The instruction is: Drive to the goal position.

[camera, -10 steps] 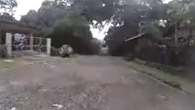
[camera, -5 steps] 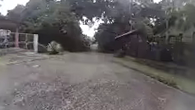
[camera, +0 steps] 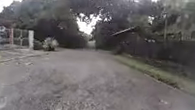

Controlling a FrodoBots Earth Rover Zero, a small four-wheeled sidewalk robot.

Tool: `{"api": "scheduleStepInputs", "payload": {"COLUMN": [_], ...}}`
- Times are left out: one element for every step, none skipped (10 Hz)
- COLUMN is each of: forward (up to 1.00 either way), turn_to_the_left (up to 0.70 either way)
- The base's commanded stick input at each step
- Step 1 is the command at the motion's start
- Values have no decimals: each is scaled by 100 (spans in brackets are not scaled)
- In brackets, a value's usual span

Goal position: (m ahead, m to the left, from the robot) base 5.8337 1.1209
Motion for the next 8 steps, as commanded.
{"api": "scheduleStepInputs", "payload": {"forward": [70,70,70,70,70,70,70,70], "turn_to_the_left": [0,0,12,30,35,35,35,35]}}
